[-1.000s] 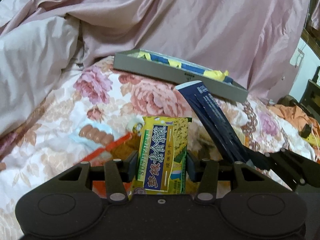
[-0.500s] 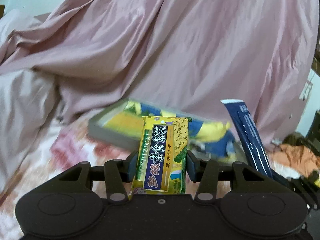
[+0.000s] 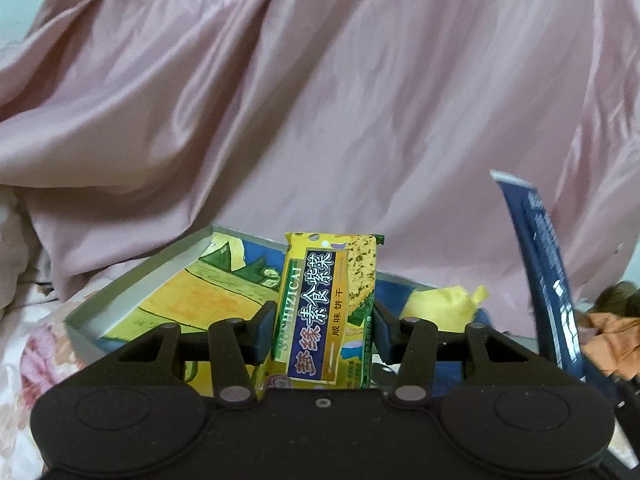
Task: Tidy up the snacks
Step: 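Carry both held packs over the grey tray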
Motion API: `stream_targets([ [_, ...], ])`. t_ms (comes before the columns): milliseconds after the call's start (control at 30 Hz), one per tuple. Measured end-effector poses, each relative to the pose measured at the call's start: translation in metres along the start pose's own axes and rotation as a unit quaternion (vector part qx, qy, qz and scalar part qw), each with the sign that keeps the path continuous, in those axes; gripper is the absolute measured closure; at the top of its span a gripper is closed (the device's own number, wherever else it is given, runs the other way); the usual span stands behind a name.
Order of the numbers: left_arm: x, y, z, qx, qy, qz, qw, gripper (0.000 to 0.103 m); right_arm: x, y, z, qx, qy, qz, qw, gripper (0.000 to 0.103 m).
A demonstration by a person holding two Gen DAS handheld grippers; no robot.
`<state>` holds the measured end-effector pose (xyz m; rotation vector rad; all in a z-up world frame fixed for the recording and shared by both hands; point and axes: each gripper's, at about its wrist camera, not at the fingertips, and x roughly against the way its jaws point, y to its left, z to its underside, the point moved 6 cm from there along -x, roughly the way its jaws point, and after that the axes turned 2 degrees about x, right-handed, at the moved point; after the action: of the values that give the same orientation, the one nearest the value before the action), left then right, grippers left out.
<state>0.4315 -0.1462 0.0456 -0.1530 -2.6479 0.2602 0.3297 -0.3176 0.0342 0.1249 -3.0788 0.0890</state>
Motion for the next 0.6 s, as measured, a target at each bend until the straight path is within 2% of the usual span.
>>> stream_targets([
  [300,-0.029,0.023,0.028,0.003,0.030,-0.035,0.9989,0.052,-0.049,0.006,0.026,-0.007,0.061,-0.018,0.998,0.070],
  [600,-0.024,0.021,0.048,-0.032,0.029,-0.036,0.9984,0.052,-0.052,0.008,0.046,-0.023,0.120,-0.041,0.992,0.070],
])
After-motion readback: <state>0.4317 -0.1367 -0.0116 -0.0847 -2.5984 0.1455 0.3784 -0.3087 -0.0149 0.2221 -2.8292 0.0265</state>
